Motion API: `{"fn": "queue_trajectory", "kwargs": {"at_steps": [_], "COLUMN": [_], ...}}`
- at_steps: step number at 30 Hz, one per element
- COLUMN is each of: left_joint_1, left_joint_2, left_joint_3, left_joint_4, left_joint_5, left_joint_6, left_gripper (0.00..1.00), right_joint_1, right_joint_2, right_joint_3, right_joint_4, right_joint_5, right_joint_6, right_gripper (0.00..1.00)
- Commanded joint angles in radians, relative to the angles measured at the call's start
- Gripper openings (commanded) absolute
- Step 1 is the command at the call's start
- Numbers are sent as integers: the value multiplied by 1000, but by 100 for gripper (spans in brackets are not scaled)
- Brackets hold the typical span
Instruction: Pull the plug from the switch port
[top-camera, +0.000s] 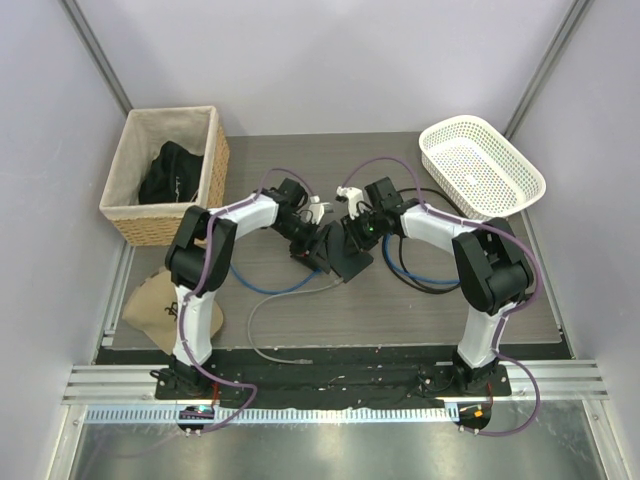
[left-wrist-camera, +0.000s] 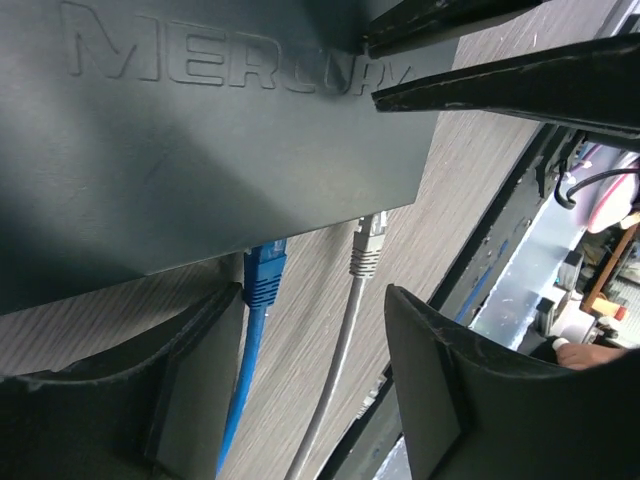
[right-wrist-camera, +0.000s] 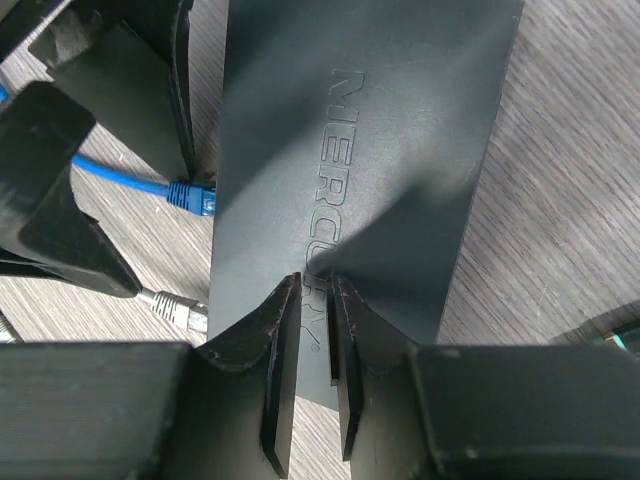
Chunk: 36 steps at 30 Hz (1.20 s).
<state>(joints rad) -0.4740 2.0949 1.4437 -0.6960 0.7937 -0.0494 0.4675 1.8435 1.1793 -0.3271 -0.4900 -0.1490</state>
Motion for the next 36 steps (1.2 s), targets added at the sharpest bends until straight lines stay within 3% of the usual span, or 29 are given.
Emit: {"fn": "queue_trajectory", "kwargs": {"at_steps": [1, 12, 22, 30, 32, 33, 36], "left_joint_1": [5, 54, 66, 64, 64, 63, 60], "left_joint_2": [31, 125, 165, 183, 186, 186, 195], "left_joint_3": [-6, 52, 130, 104, 101, 101, 118], "left_joint_4": [58, 27, 15, 39, 50, 52, 40], "left_joint_5": [2, 62, 30, -57, -77, -79, -88], "left_joint_6": [-17, -53, -213, -285, -293, -302, -305], "left_gripper": [61, 42, 43, 13, 10, 3, 0], "right_joint_1": [0, -1, -1, -1, -1, -1, 0], "right_joint_2": [-41, -47, -36, -24, -24, -24, -21], "right_joint_3": [-32, -43, -38, -50, -55, -58, -60], "right_joint_4": [14, 11, 13, 10, 10, 10, 11], "right_joint_5": [59, 79, 80, 77, 77, 77, 79], "right_joint_6": [6, 17, 26, 46, 52, 54, 57], "right_gripper": [25, 25, 25, 24, 25, 24, 24]}}
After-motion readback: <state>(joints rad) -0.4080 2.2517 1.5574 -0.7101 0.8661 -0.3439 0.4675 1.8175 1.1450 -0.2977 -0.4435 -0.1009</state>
